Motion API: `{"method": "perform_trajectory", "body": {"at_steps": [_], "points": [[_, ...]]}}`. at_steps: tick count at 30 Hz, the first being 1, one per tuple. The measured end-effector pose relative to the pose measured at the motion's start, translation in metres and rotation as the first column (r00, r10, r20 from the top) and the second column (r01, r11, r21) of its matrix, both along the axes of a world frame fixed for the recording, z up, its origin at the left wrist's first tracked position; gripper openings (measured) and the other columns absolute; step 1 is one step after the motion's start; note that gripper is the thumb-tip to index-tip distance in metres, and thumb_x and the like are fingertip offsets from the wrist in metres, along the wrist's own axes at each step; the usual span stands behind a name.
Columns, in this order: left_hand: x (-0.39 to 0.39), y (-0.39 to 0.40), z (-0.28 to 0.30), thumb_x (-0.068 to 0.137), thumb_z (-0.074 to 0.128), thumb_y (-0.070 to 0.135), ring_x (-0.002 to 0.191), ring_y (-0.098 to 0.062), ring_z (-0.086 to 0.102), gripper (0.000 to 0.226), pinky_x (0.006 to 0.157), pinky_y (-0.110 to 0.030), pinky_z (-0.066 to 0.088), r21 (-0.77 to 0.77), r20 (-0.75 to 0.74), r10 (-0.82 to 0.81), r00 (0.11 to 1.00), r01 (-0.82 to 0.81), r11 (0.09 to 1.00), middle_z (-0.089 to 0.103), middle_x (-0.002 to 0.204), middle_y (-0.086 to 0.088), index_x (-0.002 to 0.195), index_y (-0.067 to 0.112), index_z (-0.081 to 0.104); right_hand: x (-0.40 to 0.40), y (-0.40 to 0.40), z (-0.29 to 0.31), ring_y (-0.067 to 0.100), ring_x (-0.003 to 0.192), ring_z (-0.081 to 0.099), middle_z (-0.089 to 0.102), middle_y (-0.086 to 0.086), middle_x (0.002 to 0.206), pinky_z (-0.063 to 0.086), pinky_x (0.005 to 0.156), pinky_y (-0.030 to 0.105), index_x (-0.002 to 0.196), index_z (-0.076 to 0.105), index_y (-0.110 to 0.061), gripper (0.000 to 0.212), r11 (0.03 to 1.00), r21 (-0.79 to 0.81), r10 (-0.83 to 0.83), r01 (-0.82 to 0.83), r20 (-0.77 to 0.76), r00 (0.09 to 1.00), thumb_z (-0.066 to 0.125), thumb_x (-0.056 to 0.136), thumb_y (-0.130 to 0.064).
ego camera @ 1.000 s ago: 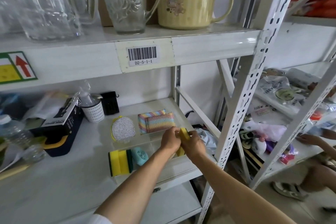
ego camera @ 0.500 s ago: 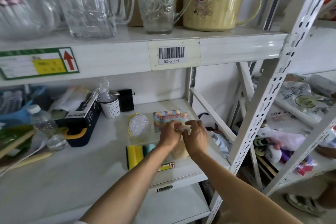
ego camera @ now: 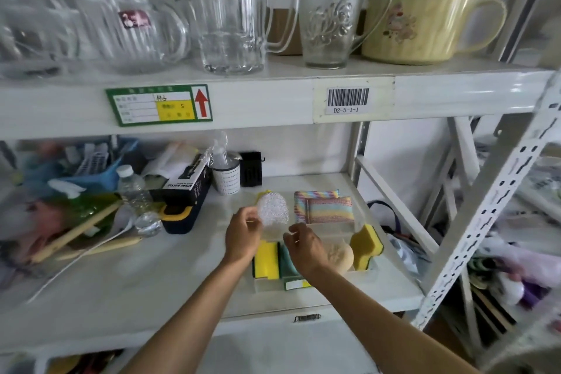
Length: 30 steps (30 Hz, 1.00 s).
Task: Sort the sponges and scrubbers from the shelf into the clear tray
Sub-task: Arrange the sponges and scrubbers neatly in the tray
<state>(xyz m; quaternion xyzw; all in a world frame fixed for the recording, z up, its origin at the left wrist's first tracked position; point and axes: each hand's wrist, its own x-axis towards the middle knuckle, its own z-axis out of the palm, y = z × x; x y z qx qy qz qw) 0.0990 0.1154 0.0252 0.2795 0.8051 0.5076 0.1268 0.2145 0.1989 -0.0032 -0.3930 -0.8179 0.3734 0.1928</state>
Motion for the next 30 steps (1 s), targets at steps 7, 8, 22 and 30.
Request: {"method": "perform_trajectory", "body": {"at_steps": [7,8,22,30], "points": [[-0.002,-0.033,-0.027,0.092,0.055,0.044,0.099,-0.028,0.066,0.049,0.091,-0.042,0.054,-0.138,0.080,-0.095,0.992,0.105,0.985,0.065,0.110,-0.012,0.135,0.021,0.050,0.004,-0.015,-0.013,0.030,0.113,0.058,0.064,0.013,0.121,0.045,0.088,0.035,0.126,0.049,-0.013,0.044,0.997,0.020,0.068,-0.072,0.167,0.984,0.040,0.098,-0.046],[0.000,-0.036,-0.030,0.090,0.054,0.049,0.101,-0.027,0.065,0.054,0.093,-0.046,0.054,-0.143,0.117,-0.104,0.988,0.121,0.982,0.063,0.111,-0.011,0.136,0.023,0.047,0.005,-0.016,-0.014,0.031,0.113,0.058,0.065,0.014,0.120,0.045,0.089,0.035,0.126,0.049,-0.012,0.044,0.995,0.023,0.088,-0.093,0.182,0.979,0.040,0.098,-0.046],[-0.002,-0.028,-0.025,0.096,0.053,0.029,0.096,-0.033,0.068,0.038,0.078,-0.048,0.060,-0.137,0.186,-0.165,0.969,0.192,0.972,0.067,0.111,-0.014,0.131,0.017,0.055,-0.011,-0.017,-0.003,0.036,0.109,0.061,0.066,0.019,0.119,0.050,0.087,0.037,0.118,0.062,-0.005,0.036,0.996,0.011,0.086,-0.089,0.173,0.981,0.044,0.100,-0.030],[-0.009,-0.017,-0.017,0.099,0.049,0.026,0.085,-0.030,0.069,0.037,0.071,-0.038,0.062,-0.177,0.391,-0.169,0.905,0.254,0.951,0.065,0.111,-0.013,0.134,0.016,0.051,-0.017,-0.010,-0.004,0.038,0.092,0.067,0.071,0.022,0.103,0.056,0.081,0.045,0.103,0.067,-0.004,0.039,0.996,-0.090,0.043,-0.027,0.174,0.984,0.043,0.099,-0.034]]}}
